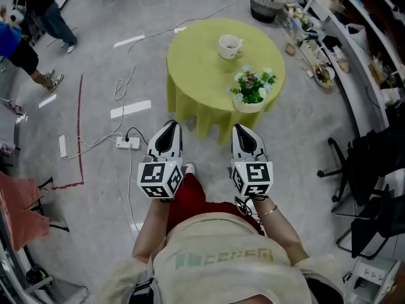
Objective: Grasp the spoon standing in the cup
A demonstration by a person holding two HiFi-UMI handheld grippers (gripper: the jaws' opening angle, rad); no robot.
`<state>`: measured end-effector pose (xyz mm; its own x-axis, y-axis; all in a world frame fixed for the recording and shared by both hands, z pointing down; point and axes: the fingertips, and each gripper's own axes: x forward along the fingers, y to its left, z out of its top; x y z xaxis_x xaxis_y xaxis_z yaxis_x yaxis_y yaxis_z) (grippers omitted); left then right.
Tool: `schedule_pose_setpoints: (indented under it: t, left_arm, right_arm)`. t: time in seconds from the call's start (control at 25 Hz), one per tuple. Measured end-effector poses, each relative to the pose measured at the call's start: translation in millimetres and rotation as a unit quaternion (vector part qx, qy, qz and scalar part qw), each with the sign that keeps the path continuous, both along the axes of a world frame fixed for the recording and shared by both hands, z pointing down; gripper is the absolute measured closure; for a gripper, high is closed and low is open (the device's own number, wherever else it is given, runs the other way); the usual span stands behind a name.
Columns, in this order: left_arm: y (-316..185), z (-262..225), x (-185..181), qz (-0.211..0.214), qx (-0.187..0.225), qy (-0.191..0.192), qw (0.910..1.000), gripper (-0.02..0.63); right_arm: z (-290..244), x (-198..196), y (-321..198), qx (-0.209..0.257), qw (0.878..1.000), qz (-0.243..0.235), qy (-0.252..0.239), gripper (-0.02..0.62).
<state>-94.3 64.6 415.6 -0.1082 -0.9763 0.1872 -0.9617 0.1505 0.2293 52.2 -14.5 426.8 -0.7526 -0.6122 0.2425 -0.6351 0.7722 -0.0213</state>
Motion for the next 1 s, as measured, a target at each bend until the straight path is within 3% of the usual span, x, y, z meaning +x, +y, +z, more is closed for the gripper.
schedule_pose_setpoints:
  t: [0.44, 1.0]
  left_arm:
    - [-66.7, 3.5, -76.3, 0.047, -0.005, -0.008, 0.9988, 0.575]
    - [-134.0, 7.6, -120.8, 0.124, -0.005, -0.014, 0.9922, 0.575]
  right_arm:
    - [-2.4, -69.9, -58.4, 0.008, 0.999, 0.051, 0.000, 0.558]
    - [-10.4, -113.8, -98.4, 0.020, 0.993, 0.116, 0.007, 0.558]
